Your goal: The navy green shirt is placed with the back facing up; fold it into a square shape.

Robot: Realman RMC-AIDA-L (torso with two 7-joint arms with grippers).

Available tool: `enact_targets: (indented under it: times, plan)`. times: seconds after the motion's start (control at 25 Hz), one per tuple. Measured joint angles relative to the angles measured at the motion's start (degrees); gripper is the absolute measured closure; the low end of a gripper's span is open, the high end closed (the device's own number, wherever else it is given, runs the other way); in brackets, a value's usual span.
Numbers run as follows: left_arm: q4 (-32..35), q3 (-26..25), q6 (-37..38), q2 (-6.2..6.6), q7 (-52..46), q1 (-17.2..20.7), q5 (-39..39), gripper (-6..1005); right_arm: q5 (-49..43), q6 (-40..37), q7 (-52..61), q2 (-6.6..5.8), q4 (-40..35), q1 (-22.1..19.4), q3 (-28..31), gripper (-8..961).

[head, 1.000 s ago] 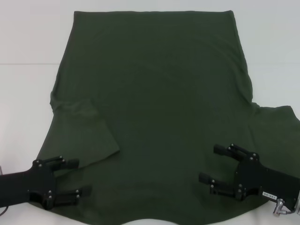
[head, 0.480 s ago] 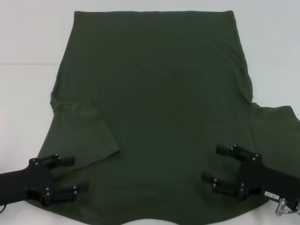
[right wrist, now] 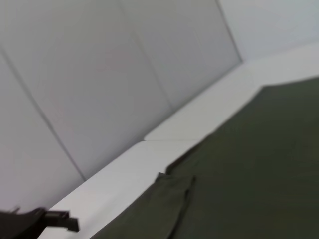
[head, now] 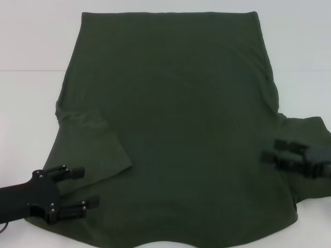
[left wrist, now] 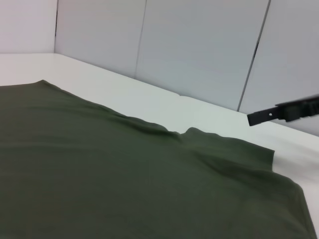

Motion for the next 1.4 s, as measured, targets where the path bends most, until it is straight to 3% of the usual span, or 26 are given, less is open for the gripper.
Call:
enact_targets:
  times: [0.4,0.64,0.8,1.08,1.4]
  plan:
    - [0.43,0.21,0.35,0.00,0.05,-0.21,-0.07,163,-15.23,-5.68,38.19,-1.54,-21.60,2.88,-0.52,37]
    - [0.37,0.42,0.28,0.00,0.15,-0.90,0.18,163,-26.98,-7.16,51.32,-2.50,-27.35,5.71,-0.69,42]
    - [0.45,0.52,0.01,0.00,0.27,-1.13,0.50,163,-33.43,-6.53,55.64,-3.31,-28.28,7.35,-0.44,41]
    - [0.22,0.61,-0.21,0.00,0.68,-1.53,0.66,164,-45.90,-3.69,58.64,-3.38,-29.64,9.14,-0.57,41]
    - [0.22,0.61,-0.06,-0.09,0.69,-1.55,0.68,164,-47.12,0.04,58.72,-3.05,-28.11,9.67,-0.72,41]
